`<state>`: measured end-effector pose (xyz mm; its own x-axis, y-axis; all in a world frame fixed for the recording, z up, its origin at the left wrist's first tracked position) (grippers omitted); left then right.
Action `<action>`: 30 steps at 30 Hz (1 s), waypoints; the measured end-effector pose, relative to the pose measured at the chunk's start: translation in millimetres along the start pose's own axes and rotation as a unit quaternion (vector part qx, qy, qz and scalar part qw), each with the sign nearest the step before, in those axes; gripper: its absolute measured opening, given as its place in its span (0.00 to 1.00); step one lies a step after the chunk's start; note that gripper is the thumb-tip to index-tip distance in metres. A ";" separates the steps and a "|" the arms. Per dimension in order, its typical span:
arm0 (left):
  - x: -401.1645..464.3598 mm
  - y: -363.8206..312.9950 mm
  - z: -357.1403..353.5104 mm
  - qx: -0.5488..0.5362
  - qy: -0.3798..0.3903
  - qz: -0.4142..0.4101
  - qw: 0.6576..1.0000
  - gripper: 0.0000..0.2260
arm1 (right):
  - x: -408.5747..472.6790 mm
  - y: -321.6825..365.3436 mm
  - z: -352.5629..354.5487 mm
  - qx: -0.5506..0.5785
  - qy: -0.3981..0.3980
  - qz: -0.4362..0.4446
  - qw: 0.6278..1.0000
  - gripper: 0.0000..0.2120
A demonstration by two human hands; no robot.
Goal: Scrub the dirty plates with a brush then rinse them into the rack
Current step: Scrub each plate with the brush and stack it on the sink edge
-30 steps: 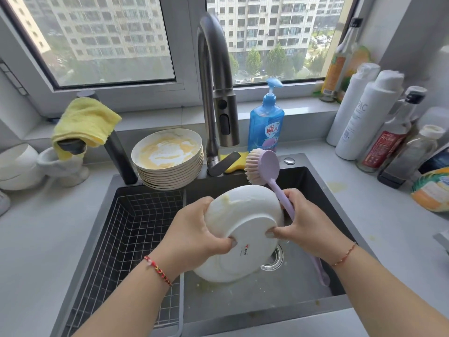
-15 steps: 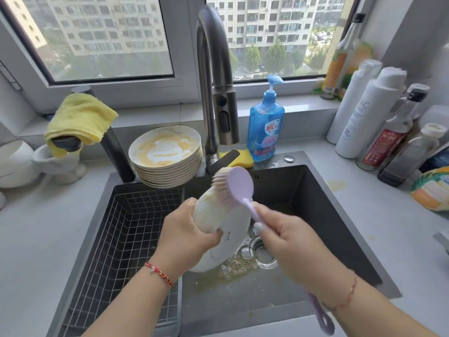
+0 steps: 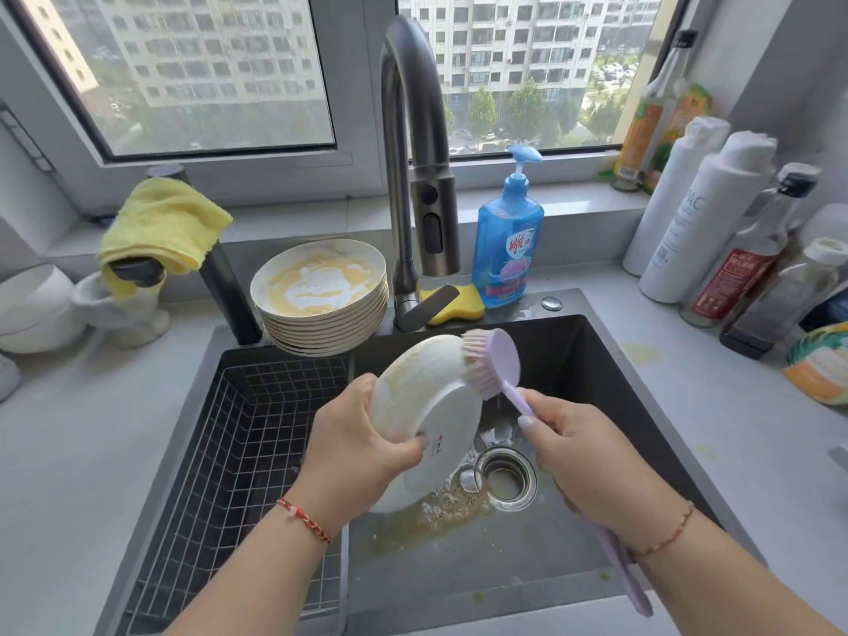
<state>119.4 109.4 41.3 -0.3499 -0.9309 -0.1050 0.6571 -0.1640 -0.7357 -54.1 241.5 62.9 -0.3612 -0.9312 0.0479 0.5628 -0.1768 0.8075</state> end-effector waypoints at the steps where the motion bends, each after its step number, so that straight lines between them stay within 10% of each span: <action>1: 0.7 1.7 -1.6 0.001 0.004 0.006 1.000 0.17 | -2.3 10.4 -2.8 -0.005 0.009 0.030 1.000 0.20; 8: 1.4 -3.6 -11.9 -0.022 0.007 0.013 1.000 0.17 | -14.8 46.9 -16.3 -0.137 0.100 0.094 0.981 0.24; 18: 7.4 3.9 10.9 -0.156 -0.024 0.014 0.987 0.20 | -3.7 -46.8 -26.5 0.258 -0.027 -0.201 0.945 0.08; 30: -1.1 5.1 -4.3 -0.377 0.067 0.050 0.922 0.31 | 6.4 -58.7 -44.7 0.362 -0.125 -0.140 0.913 0.43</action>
<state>120.2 111.0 34.8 -0.4258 -0.8720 -0.2414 0.0566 0.2406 -0.9690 -56.2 231.8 -10.5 -0.6247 -0.7641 -0.1608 -0.1837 -0.0563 0.9814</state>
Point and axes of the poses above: each hand's wrist, its own x-axis towards the middle knuckle, its own z-axis out of the back of the hand, y = z × x, the point moved 3 cm from there along x, towards the middle knuckle, and after that the axes turned 15 degrees about z, right-handed, at the moved point
